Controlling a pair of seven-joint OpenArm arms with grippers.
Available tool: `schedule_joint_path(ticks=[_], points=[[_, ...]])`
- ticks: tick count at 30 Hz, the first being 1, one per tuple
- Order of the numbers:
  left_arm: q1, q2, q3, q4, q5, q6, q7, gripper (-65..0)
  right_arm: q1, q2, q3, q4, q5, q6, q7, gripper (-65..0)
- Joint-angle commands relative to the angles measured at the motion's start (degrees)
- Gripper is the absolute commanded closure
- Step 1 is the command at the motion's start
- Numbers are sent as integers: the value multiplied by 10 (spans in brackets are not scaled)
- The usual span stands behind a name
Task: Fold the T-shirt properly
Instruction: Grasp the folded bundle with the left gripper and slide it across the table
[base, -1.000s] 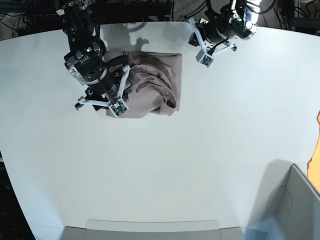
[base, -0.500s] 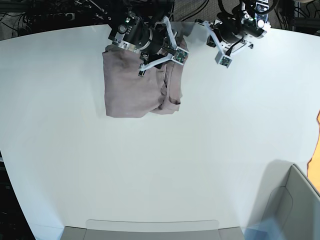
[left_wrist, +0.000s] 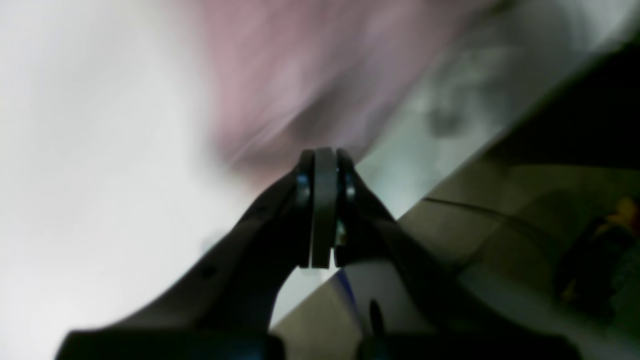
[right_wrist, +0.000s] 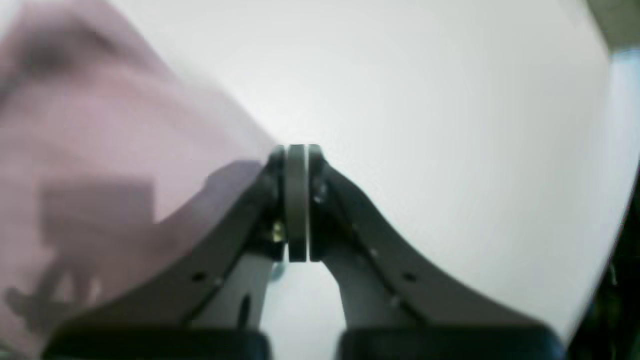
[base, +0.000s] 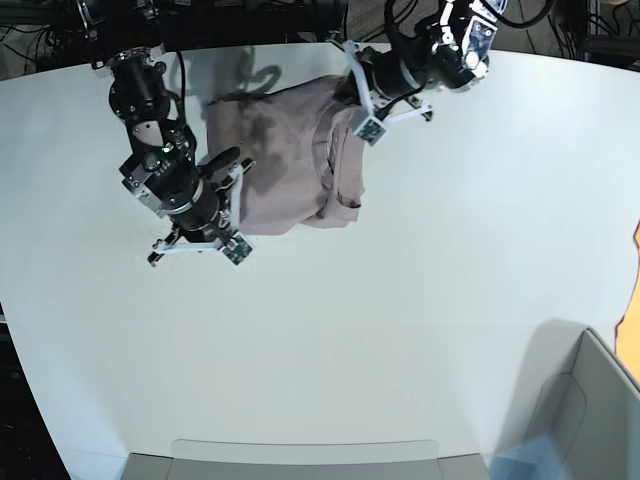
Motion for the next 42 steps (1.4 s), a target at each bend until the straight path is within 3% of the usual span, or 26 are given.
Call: schedule_joint_path(ticks=[1,10,13,17,20,26,29,33,35,37,42], points=[[-3,7,5,11,-3,0,-11,0,21,10,3,-5,2,-2,13,0],[-39,17,73,-4,6,0,-19,0,49,19,-4,-122,2,-2,28,0],[-70,18,102,-48,36,0,-18,0,43,21,-23,-158,-1,-2,53,0],[-132,17,120,-129,46,0,21,0,19,34,-45,-157,0,-2,29,0],[-158,16,76,-147,47,0,26,0,-18,41,-66,-116,1,-2,18,0],[-213,15,-87,-186,47,0,26,0,-103,47,-127,-5,2,-2,-13,0],[-242,6,-98,-187,46,0,26,0,-127,34,-154,29,0,-3,-13,0],[-243,5,-118,-155,46,0,10,0,-150,-2,-79,75,0,-6,-9,0],[-223,11,-138,-120,42,0,-8,0,-155,-23,-1,96,1,-6,-5,0],[-200,40,-124,-96,42,-2,-22,0,-154,-37,91,101,2,-4,-1,0],[-187,82,-28,-96,46,-3,-29,0,-157,-16,202,98,2,-2,-3,0]])
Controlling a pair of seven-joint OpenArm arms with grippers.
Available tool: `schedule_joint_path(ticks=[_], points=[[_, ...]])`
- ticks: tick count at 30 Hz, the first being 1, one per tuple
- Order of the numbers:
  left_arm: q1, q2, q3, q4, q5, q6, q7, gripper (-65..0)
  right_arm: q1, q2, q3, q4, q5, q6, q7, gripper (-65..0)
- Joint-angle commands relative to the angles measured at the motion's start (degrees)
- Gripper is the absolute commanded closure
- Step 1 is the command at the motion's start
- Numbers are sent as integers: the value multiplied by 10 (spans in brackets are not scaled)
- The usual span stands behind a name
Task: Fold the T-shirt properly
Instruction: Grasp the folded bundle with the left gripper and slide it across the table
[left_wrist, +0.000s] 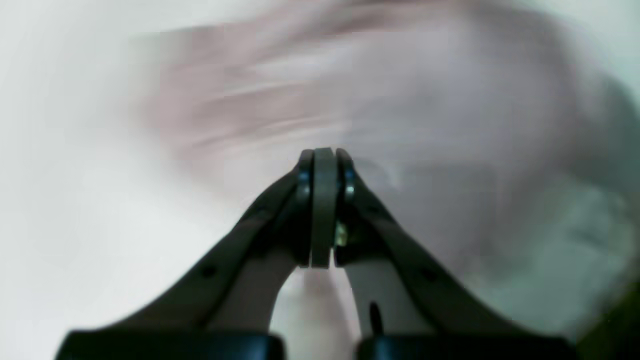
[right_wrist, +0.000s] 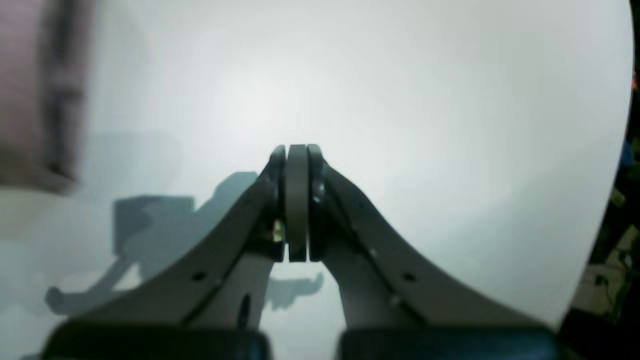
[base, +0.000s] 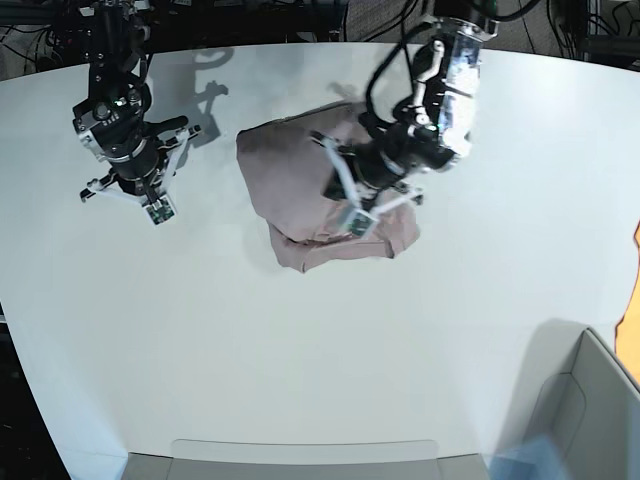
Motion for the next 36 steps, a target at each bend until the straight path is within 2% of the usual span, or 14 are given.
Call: schedule_joint_path(ticks=[1,4,8,16,21,28,31,36], points=[[-9,-2,15,4,-3,1,-5,0,3,11,9,10,-3,1,8,0],[-13,-9,32,-44,-2,3,10,0,-19,24,22,10,-3,1,9,0],[-11,-39,36,-101,-2,3,11,0,-37,25,26,10,-3,1,11,0],[-13,-117,29,-133,-2,3,10,0,-41,19,20,10,-3,1,11,0],[-9,-138,-27,-145,-2,0,10,0,-40,20,20,10,-3,1,11,0],[-14,-216,-25,-193,-2,-1,9,0,-45,19,20,9,-3,1,11,0],[-14,-246,-26,-200,-2,-1,-15,0,-45,18,20,9,-3,1,11,0],[-16,-268,-26,-227,-2,-1,-34,0,-45,18,20,8,-3,1,11,0]])
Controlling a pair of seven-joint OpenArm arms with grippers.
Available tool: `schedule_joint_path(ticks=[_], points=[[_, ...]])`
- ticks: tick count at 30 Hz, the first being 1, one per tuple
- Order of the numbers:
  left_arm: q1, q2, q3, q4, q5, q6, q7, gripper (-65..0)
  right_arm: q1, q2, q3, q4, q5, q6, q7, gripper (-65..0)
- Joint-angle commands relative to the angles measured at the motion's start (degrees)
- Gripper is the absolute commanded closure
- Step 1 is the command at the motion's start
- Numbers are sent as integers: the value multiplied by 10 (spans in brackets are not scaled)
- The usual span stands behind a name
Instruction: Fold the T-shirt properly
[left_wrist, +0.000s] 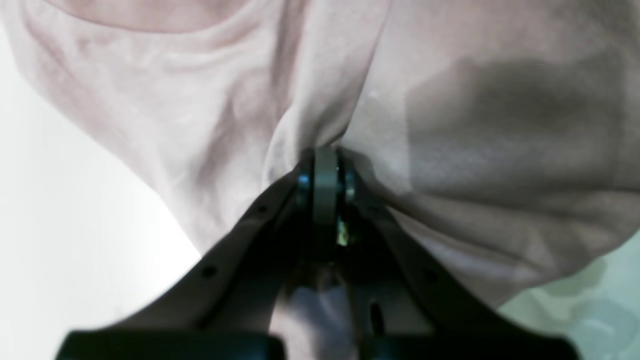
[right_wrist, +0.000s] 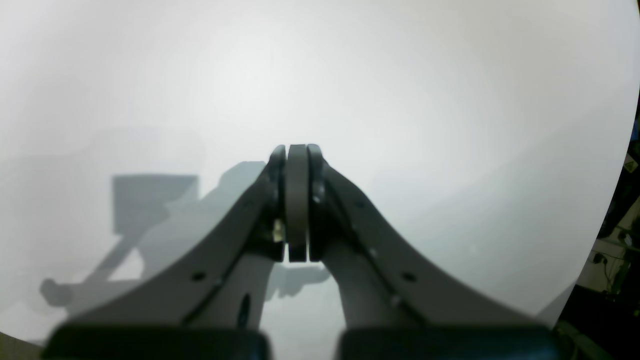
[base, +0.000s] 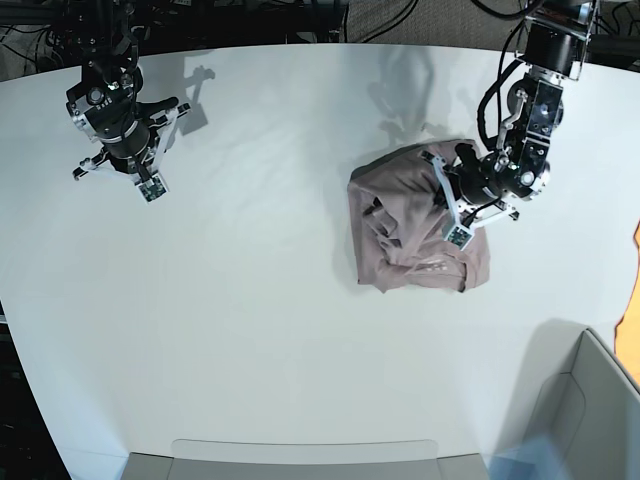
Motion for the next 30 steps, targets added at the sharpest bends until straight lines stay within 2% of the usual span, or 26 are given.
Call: schedule_joint_path(ticks=[1,6,10,13,15,21,24,26,30], points=[[2,-10,-1,-13,43,13,54,0,4,5,3,9,-3,0,8,0],[-2,-22,-82,49,42,13,68,0,7,4,-16,9,-2,0,8,0],[-1,-17,-151,154,42,13,122,0,9,4,-25,10,-2,0,8,0],[6,-1,-180,195,42,13,122,0,9,0,-25,14,10,0,8,0],[40,5,-216,209,42,13,116,0,8,0,-19,16,33,0,8,0],[159,57,-296,325,42,15,102,0,-46,17,-18,42,85,0,8,0],[215,95,-342,329,41,14,94,0,-74,22,-15,46,91,0,8,0],[233,124,-368,329,39,12,85,0,-96,41,-10,46,92,0,8,0],[283,145,-399,330,39,12,82,0,-138,50,3,46,93,0,8,0]])
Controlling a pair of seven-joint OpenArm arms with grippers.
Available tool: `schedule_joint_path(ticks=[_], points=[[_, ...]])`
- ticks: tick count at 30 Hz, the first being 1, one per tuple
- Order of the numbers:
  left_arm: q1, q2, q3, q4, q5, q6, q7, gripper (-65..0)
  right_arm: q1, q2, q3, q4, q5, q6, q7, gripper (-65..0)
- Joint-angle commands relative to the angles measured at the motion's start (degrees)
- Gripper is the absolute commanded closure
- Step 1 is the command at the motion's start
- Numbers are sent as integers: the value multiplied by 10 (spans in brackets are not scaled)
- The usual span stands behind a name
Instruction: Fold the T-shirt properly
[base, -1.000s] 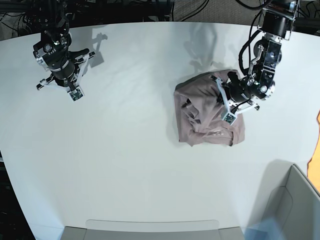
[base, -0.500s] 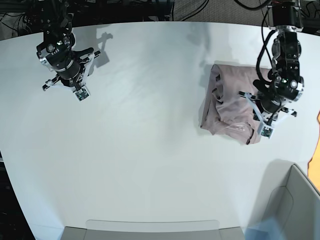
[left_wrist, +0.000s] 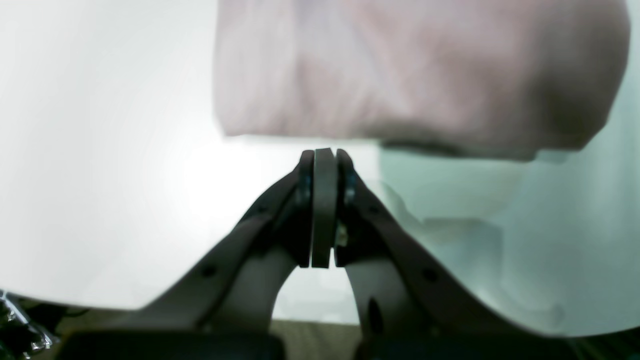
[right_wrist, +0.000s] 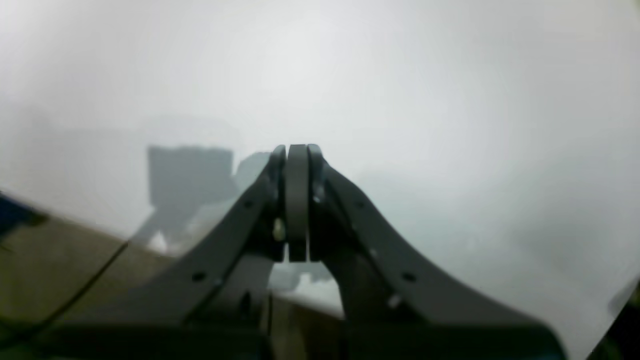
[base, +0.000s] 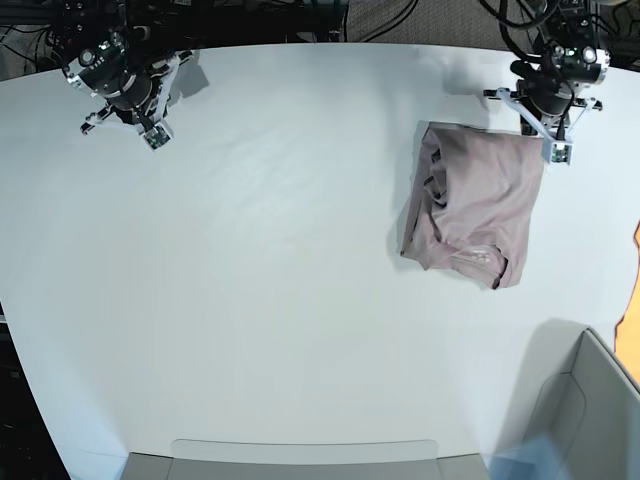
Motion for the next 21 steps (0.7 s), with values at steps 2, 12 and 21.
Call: schedule_joint_path(ticks=[2,12,21], points=[[32,3,-17,13,-1,-1,-5,0,-31,10,15,12,5,0,9,0],[163,33,-90,14,-1,-1,-23,0,-178,103,125,11,217,0,73,0],[263,70,-116,14,-1,-1,-51,0,-250,106,157,11,213,0,74,0]])
